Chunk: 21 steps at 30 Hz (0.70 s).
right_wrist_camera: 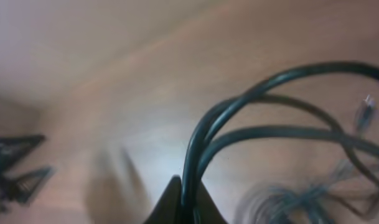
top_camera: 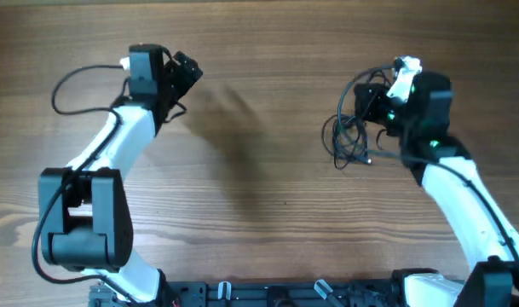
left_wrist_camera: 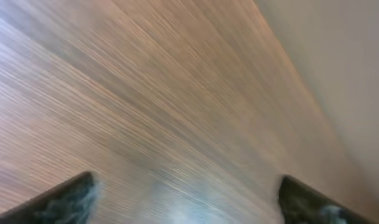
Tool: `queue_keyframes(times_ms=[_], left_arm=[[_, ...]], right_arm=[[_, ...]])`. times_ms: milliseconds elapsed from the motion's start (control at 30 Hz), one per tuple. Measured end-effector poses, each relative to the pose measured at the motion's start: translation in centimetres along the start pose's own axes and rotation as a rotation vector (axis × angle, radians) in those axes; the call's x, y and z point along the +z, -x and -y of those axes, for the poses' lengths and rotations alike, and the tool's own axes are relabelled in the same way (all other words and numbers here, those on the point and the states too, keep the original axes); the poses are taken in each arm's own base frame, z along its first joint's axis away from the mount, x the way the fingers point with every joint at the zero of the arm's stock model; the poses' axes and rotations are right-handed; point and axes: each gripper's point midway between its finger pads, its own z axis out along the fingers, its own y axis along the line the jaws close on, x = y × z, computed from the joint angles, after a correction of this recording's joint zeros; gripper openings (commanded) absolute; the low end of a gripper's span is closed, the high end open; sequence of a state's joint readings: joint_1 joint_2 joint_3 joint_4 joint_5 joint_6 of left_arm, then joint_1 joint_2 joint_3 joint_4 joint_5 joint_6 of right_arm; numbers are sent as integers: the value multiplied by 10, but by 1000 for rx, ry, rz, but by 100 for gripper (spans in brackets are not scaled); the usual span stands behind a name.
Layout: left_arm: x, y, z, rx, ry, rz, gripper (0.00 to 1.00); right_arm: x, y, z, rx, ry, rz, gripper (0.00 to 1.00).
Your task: Untangle cables
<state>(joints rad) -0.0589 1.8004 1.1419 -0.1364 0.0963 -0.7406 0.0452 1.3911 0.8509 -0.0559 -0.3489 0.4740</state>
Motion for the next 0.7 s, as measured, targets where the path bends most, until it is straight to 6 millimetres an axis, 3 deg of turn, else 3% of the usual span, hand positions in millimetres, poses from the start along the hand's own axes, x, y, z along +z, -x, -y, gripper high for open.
queue_keyframes(times_ms=[100,133,300,400,500,700], left_arm=[[-24,3,0,137,56,-28,100],[-36,2,1,162,62,-36,100],[-120,12,42,234,-80,15,100],[-168,-3,74,264,-254,-43,100],[-180,-34,81,261,-335,-193,100],[-167,-94,97,253,-433,-442,100]], right_arm=[[-16,18,-10,-26,-61,-59,5],[-23,32,-20,-42,-58,-48,5],[-51,80,-76,-111,95,29,5],[-79,103,-121,-167,247,72,5],[-97,104,-151,-211,356,79,5],[-105,77,-191,-269,484,13,5]])
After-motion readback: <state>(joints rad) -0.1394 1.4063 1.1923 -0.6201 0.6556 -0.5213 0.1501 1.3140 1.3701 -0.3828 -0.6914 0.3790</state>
